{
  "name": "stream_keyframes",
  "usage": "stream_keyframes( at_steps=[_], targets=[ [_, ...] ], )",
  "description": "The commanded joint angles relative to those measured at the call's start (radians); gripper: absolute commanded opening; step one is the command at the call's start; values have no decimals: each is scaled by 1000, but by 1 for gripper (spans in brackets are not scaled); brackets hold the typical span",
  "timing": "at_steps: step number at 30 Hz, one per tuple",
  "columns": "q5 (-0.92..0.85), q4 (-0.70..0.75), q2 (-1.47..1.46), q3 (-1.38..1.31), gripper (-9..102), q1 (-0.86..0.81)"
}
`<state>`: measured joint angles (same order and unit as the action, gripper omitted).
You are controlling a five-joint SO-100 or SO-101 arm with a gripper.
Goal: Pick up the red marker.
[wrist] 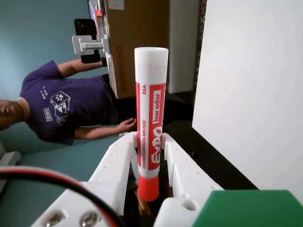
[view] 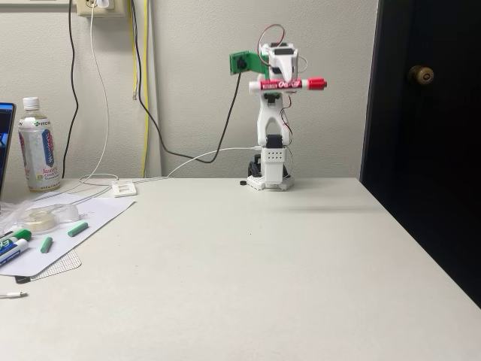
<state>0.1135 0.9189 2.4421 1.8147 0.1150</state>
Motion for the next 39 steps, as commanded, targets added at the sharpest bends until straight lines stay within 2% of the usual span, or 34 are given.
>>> stream_keyframes(
  at_steps=[1,6,12,18,39],
  targets=[
    [-12,-44,91,86,0,-9],
    [-23,-12,124,147,0,-40],
    [-31,-55,244,310,0,-77],
    [-37,-37,324,393,0,-101],
    [-49,-183,850,870,0,-98]
  ],
)
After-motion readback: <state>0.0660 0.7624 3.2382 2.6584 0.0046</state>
